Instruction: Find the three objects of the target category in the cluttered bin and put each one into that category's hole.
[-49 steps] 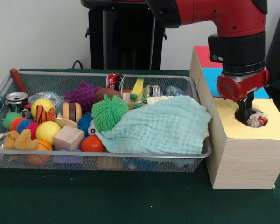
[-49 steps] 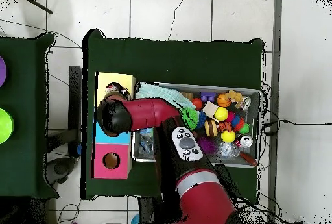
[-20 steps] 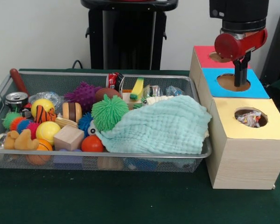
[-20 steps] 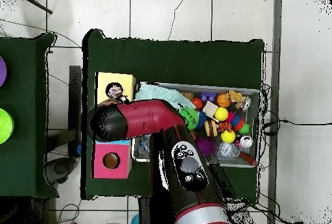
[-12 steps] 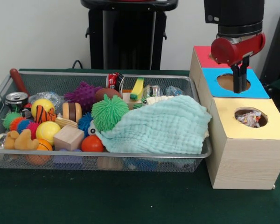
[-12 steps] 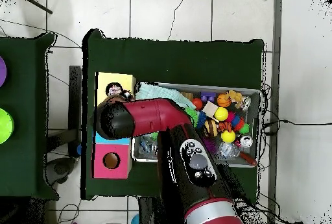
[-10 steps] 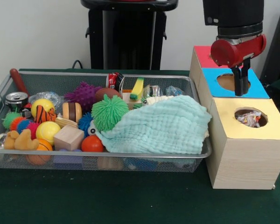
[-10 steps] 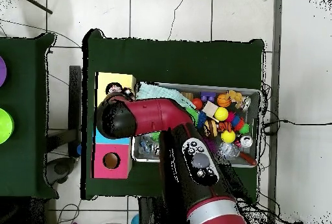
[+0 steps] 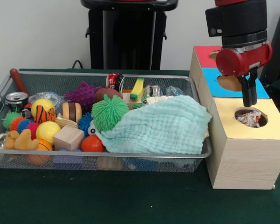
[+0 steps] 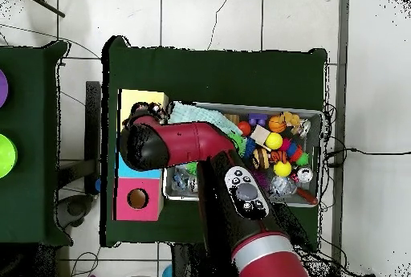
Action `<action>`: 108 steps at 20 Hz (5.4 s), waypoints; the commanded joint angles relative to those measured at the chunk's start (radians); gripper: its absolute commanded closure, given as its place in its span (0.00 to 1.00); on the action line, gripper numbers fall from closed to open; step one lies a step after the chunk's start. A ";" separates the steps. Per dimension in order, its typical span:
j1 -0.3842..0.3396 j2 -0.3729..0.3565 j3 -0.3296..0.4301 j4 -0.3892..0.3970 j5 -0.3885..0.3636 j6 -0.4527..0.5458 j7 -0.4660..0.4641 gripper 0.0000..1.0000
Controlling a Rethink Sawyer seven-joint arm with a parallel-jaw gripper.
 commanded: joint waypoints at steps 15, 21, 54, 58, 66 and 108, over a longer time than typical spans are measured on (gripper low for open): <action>0.013 0.163 0.009 -0.016 -0.053 0.027 0.085 1.00; 0.000 0.182 0.023 -0.019 -0.073 -0.033 0.079 1.00; 0.046 0.141 -0.051 -0.017 -0.039 0.130 0.098 1.00; 0.042 0.098 -0.051 0.014 -0.041 0.123 0.107 1.00; 0.059 0.071 -0.085 0.011 -0.048 0.108 0.122 1.00; 0.029 -0.089 -0.128 0.075 0.005 0.115 0.166 1.00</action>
